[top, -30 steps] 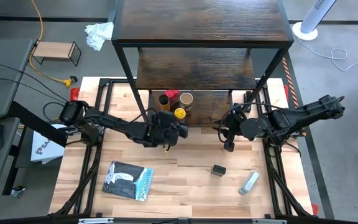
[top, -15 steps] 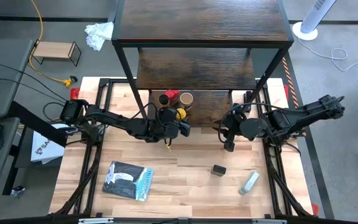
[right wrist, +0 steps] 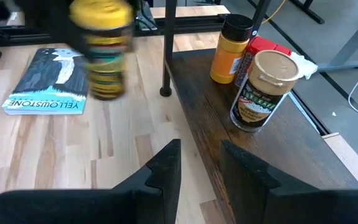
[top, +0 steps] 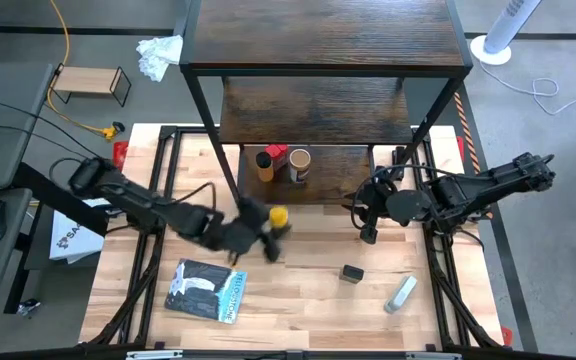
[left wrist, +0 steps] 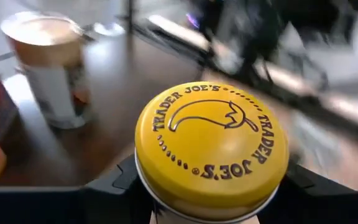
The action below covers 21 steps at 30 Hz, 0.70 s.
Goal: Shelf spices
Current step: Remove the yellow seasoning bottle from the shelf
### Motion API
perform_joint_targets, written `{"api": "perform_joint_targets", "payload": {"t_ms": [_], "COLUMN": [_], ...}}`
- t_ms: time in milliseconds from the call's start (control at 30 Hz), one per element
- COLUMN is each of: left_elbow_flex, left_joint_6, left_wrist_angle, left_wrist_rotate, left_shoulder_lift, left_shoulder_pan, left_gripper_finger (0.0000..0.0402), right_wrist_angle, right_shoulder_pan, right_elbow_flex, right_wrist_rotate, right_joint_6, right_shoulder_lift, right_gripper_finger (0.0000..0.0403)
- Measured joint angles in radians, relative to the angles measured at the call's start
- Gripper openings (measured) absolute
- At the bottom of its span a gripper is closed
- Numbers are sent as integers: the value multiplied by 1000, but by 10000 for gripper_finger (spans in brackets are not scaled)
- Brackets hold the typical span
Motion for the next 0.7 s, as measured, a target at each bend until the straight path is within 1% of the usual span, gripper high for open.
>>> {"api": "perform_joint_targets", "payload": {"t_ms": [67,167,267,367,467,500,600,700], "left_elbow_flex": [-1,-1,-1,-1,-1,-2,-2,-2], "left_joint_6": [-22,-80,-145,-188,-198,-198,-213,-259], "left_wrist_angle": [-128,-297,-396,-396,-354,-340,-290,-269], "left_wrist_rotate": [0,0,-24,-74,-69,-48,72,142], "left_shoulder_lift": [-1,33,89,164,251,276,323,325], "left_shoulder_pan": [-59,-138,-189,-204,-196,-190,-164,-138], "left_gripper_finger": [193,193,196,211,220,222,225,227], "right_wrist_angle": [0,0,0,0,0,0,0,0], "right_shoulder_pan": [0,0,0,0,0,0,0,0], "right_elbow_flex": [0,0,0,0,0,0,0,0], "right_wrist_rotate": [0,0,0,0,0,0,0,0], "right_joint_6": [8,23,31,31,34,34,42,57], "right_shoulder_lift": [0,0,0,0,0,0,0,0], "right_gripper_finger": [106,106,106,106,106,106,106,106]}}
